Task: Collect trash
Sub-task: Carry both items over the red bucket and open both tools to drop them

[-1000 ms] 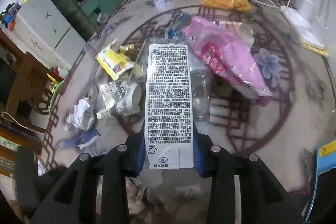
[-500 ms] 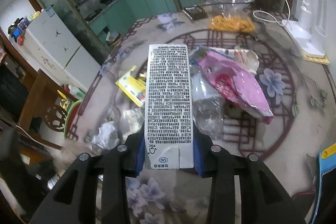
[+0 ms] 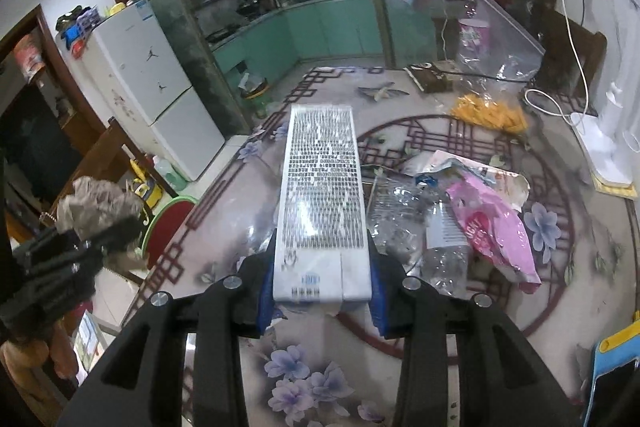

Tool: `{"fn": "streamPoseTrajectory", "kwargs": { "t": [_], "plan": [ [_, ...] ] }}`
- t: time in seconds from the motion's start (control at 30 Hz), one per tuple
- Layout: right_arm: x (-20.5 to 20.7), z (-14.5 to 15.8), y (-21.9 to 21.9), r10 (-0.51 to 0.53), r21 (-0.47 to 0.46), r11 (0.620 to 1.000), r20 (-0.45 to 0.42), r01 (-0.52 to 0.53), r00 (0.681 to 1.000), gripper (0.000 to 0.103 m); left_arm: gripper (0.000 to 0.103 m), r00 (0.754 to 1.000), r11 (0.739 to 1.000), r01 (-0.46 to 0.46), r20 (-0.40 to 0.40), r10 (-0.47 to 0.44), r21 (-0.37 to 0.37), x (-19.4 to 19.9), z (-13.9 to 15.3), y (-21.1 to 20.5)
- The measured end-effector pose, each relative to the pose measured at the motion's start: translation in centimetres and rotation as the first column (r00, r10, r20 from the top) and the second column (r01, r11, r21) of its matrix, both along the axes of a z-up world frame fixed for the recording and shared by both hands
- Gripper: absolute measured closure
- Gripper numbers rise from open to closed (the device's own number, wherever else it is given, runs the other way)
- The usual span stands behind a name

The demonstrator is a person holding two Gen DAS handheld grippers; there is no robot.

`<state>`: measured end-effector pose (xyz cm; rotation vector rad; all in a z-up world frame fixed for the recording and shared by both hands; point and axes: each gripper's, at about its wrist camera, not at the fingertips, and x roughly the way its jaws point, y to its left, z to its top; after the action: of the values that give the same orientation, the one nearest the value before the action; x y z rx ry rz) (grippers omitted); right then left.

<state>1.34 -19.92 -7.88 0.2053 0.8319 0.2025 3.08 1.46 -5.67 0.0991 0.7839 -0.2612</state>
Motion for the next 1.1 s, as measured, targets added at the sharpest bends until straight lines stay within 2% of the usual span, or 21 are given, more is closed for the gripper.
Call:
{"fn": "streamPoseTrajectory", "kwargs": {
  "t": [0.37,0.6,0.73,0.9,1.1],
  "plan": [
    [0.4,-1.3,1.4,0.044,-0.002,0.999,-0.030,-0.044,0.999,0.067,0.058,0.998,0.998,-0.059,-0.033,0.059,-0.009,0.2,-1.3,1.8],
    [1.5,-1.9,3.9,0.104,0.016,0.995,-0.055,-0.103,0.993,0.067,0.058,0.989,0.991,-0.137,-0.056,0.137,0.008,0.6,-2.0,5.0],
    [2.2,-2.1,6.1,0.138,0.008,0.990,-0.068,-0.137,0.988,0.067,0.058,0.981,0.983,-0.183,-0.069,0.183,0.006,1.5,-2.6,7.9],
    [3.8,-2.2,9.0,0.128,0.011,0.992,-0.066,-0.128,0.990,0.067,0.058,0.974,0.977,-0.214,-0.075,0.214,0.004,3.6,-3.5,12.0],
    [6.6,-2.5,15.2,0.152,0.009,0.988,-0.089,-0.151,0.984,0.067,0.057,0.960,0.965,-0.260,-0.107,0.258,-0.009,6.7,-4.5,19.0]
  ]
}}
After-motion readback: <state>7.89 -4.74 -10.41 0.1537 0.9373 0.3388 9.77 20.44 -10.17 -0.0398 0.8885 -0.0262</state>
